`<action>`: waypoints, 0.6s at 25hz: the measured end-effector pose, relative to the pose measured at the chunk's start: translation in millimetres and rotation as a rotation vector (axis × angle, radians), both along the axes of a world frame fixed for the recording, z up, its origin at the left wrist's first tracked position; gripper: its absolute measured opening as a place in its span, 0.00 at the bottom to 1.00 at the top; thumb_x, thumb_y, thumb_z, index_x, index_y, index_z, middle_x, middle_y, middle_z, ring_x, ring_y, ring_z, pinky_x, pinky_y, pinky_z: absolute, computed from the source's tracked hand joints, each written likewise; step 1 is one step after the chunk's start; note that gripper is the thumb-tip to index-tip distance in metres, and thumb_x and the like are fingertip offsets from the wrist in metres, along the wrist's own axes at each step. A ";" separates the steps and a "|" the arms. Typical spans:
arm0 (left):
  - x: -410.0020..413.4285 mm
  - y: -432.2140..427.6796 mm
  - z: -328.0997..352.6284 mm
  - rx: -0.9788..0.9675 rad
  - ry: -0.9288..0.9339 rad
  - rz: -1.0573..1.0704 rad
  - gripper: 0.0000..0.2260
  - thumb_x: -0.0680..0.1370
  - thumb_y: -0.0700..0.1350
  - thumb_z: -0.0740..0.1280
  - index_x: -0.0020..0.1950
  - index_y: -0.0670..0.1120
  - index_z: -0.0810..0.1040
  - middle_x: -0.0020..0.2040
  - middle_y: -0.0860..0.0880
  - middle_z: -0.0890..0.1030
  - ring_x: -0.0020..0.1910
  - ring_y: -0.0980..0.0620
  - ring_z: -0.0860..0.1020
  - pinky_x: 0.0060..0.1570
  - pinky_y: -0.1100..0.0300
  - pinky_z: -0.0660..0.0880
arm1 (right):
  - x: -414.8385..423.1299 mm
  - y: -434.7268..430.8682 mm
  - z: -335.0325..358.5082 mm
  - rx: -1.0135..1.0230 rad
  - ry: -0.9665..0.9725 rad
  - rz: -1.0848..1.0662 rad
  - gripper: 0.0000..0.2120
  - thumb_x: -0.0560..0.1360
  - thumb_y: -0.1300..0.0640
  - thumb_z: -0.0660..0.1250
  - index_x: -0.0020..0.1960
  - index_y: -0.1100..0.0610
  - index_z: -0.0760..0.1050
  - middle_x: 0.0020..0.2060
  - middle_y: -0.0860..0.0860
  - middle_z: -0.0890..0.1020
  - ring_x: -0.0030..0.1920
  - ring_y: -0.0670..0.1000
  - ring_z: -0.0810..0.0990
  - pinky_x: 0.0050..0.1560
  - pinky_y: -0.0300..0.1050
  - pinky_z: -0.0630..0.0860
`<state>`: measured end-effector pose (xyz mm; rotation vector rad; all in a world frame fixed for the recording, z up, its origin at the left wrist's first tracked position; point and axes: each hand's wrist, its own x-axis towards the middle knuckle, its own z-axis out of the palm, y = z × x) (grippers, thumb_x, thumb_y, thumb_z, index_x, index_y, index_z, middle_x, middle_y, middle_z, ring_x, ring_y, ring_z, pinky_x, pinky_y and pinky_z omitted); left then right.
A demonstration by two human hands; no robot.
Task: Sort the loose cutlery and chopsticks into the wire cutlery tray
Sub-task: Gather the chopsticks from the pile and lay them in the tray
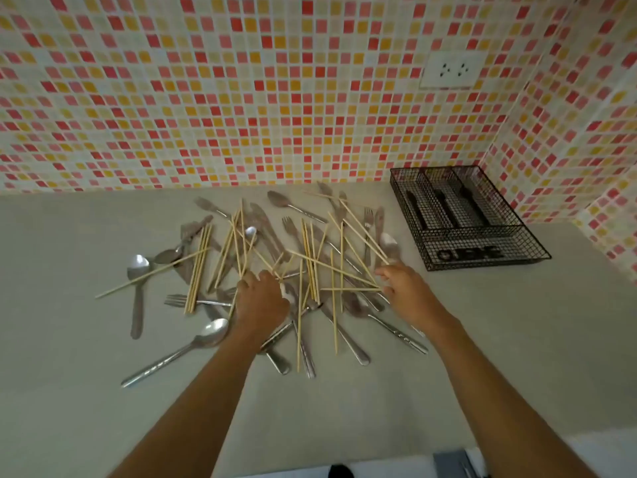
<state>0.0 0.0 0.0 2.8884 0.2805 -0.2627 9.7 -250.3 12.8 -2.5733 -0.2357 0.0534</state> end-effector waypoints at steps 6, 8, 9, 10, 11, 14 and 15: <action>-2.3 -6.7 -22.4 0.103 -0.043 0.110 0.15 0.76 0.39 0.58 0.63 0.38 0.66 0.61 0.38 0.70 0.61 0.38 0.70 0.61 0.49 0.68 | 4.4 6.0 -34.4 -0.305 -0.080 0.112 0.26 0.70 0.66 0.67 0.67 0.54 0.69 0.60 0.53 0.76 0.56 0.57 0.75 0.54 0.54 0.76; -0.9 -8.6 -20.0 0.094 -0.078 0.116 0.15 0.77 0.38 0.57 0.63 0.39 0.66 0.61 0.38 0.70 0.61 0.39 0.70 0.61 0.49 0.69 | 8.0 7.1 -40.4 -0.416 -0.092 0.109 0.27 0.67 0.66 0.70 0.64 0.55 0.72 0.56 0.54 0.77 0.53 0.58 0.77 0.49 0.55 0.77; 0.3 -8.6 -19.7 0.125 -0.073 0.125 0.14 0.78 0.38 0.56 0.63 0.39 0.66 0.61 0.39 0.70 0.61 0.39 0.70 0.60 0.49 0.69 | 9.1 7.7 -42.5 -0.430 -0.087 0.109 0.27 0.64 0.67 0.72 0.62 0.56 0.74 0.53 0.54 0.79 0.50 0.59 0.78 0.47 0.55 0.78; 0.8 -7.8 -21.6 0.123 -0.084 0.130 0.13 0.78 0.39 0.56 0.63 0.39 0.67 0.61 0.39 0.70 0.61 0.40 0.71 0.60 0.49 0.70 | 10.3 8.7 -44.7 -0.457 -0.109 0.120 0.27 0.60 0.68 0.74 0.59 0.56 0.76 0.50 0.55 0.80 0.48 0.59 0.79 0.44 0.54 0.78; -0.1 -7.1 -21.6 0.134 -0.069 0.135 0.13 0.79 0.39 0.56 0.63 0.39 0.67 0.61 0.39 0.71 0.61 0.40 0.71 0.59 0.50 0.70 | 11.1 9.6 -44.9 -0.490 -0.118 0.128 0.28 0.56 0.68 0.77 0.55 0.57 0.78 0.46 0.55 0.80 0.45 0.58 0.80 0.40 0.53 0.79; 0.4 -5.6 -24.3 0.108 -0.070 0.147 0.11 0.79 0.39 0.58 0.61 0.39 0.67 0.59 0.39 0.72 0.60 0.40 0.72 0.59 0.49 0.71 | 10.8 12.2 -42.7 -0.559 -0.140 0.124 0.25 0.51 0.68 0.79 0.47 0.56 0.80 0.40 0.54 0.80 0.40 0.57 0.81 0.37 0.51 0.76; 0.9 -5.9 -22.9 0.094 -0.047 0.134 0.11 0.79 0.38 0.59 0.61 0.39 0.67 0.58 0.39 0.73 0.59 0.40 0.73 0.58 0.49 0.71 | 10.1 13.8 -40.6 -0.545 -0.130 0.130 0.23 0.55 0.68 0.78 0.48 0.57 0.79 0.42 0.54 0.80 0.43 0.57 0.80 0.39 0.52 0.76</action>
